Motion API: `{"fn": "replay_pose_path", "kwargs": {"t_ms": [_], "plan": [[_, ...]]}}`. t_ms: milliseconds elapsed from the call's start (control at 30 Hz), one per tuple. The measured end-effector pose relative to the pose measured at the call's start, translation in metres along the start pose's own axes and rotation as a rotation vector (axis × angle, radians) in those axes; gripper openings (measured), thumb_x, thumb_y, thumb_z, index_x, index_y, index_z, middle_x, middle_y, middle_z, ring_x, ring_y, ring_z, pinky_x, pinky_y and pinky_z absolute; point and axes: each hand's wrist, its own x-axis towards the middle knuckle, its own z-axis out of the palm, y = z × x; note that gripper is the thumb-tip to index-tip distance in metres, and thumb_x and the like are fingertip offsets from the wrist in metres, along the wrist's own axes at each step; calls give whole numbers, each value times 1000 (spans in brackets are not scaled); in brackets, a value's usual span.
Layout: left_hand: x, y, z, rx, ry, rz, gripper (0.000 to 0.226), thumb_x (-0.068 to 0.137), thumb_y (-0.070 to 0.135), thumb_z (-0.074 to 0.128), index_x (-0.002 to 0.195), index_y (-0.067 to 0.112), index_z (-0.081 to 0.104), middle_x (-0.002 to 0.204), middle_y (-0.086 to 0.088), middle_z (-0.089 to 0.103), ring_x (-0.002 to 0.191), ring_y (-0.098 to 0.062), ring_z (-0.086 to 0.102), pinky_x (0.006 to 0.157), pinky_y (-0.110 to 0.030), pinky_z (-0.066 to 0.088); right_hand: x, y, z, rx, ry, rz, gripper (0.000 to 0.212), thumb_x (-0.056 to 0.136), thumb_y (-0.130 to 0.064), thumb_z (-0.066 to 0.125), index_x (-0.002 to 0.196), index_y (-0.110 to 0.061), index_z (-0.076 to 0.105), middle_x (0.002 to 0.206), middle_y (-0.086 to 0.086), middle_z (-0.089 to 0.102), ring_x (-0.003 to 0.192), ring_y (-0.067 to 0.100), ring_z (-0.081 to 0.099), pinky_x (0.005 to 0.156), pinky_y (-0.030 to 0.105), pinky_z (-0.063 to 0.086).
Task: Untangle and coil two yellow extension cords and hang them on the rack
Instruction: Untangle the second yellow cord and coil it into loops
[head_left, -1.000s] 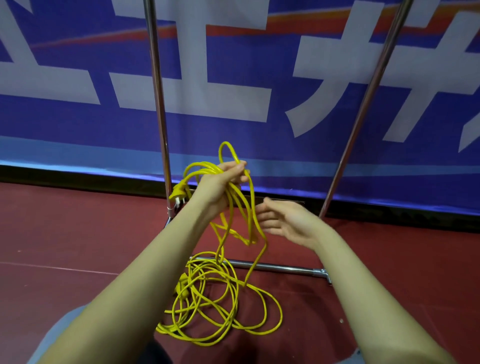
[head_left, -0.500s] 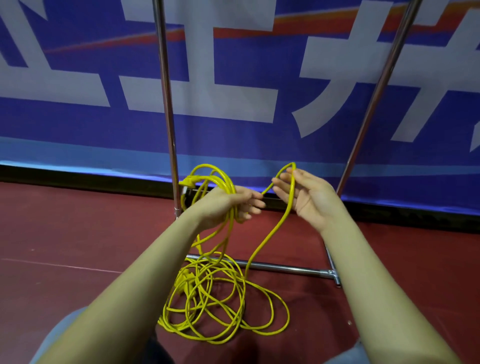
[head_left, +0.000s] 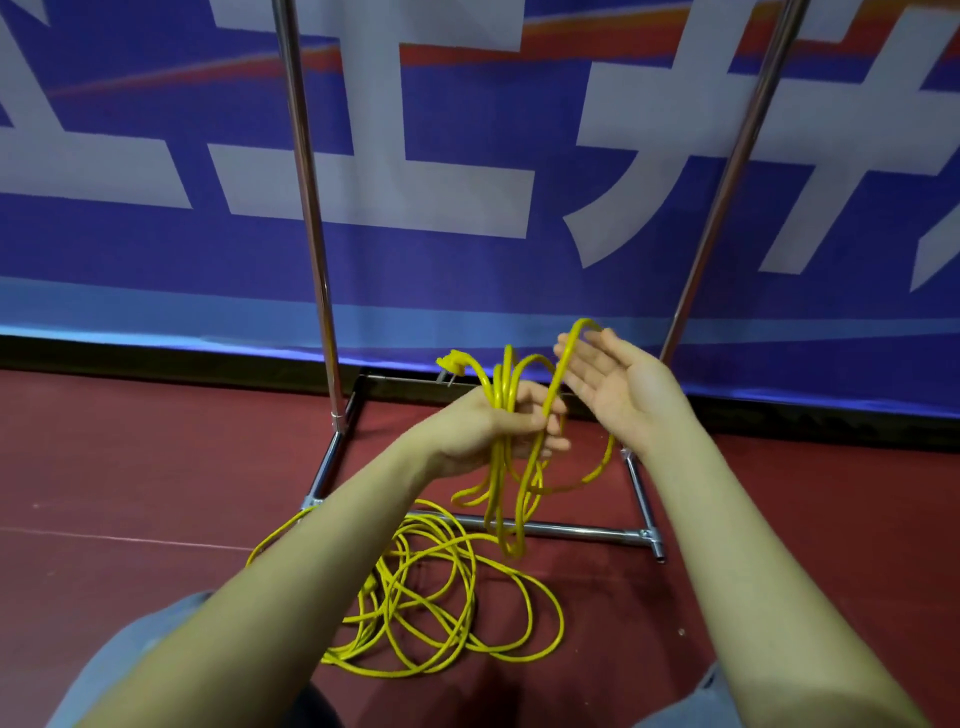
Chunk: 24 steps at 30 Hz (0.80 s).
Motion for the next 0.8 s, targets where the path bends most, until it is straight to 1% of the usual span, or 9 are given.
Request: {"fn": "replay_pose_path", "kwargs": {"t_ms": [133,200,267,333,400,500,600,700,800], "plan": [[5,13,-3,-289,101,140,18,93,-4,39,94,8,52,77,-4,68,85,-23,71,78,-34,58,-3,11,-9,-364,-21,34,17,98,-14,44,89,-9,58,84,9,68,71,18,65,73,28,50],[6,21,-7,-427,186,219,19,94,-5,37,92,8,51,77,-7,68,86,-25,71,76,-35,59,-6,19,-10,-528,-119,119,19,98,-17,45,90,-10,61,83,6,67,68,15,64,70,26,49],[6,28,-14,-499,285,289,20,95,-5,36,91,10,50,78,-8,70,84,-26,71,75,-35,59,-9,25,-8,-649,-245,177,18,97,-20,48,93,-12,63,86,3,67,75,13,63,74,25,48],[4,34,-22,-539,356,343,19,96,-4,37,92,10,49,80,-8,72,84,-24,72,76,-34,59,-12,32,-4,-816,-357,118,11,93,-15,54,92,-14,65,86,0,68,77,9,65,74,19,46],[1,38,-30,-576,408,366,17,97,-3,39,96,9,51,85,-10,73,84,-24,72,79,-35,57,-13,39,1,-913,-410,-3,12,89,-3,58,87,-13,65,78,3,66,68,6,64,70,16,48],[-4,41,-43,-550,444,334,18,98,3,39,108,5,55,95,-12,72,93,-24,70,84,-33,55,-13,41,9,-886,-353,-168,17,92,1,53,87,-9,65,66,5,57,52,6,56,59,15,49],[-8,37,-53,-434,448,227,25,99,10,39,117,1,53,109,-15,67,107,-23,63,84,-32,55,-11,38,16,-850,-289,-294,21,97,-7,46,89,-13,65,56,0,46,41,9,43,48,19,39],[-10,25,-52,-240,386,39,26,98,11,37,115,2,56,117,-18,63,98,-21,67,86,-31,53,-9,35,24,-599,-238,-248,23,101,-13,40,91,-12,60,53,-3,30,38,5,25,39,17,23],[-12,13,-48,-102,309,-62,24,98,9,37,111,3,57,110,-14,67,90,-17,70,84,-28,53,-6,25,30,-241,-193,-148,22,102,-16,36,94,-7,55,51,-6,29,38,3,22,37,16,19]]}}
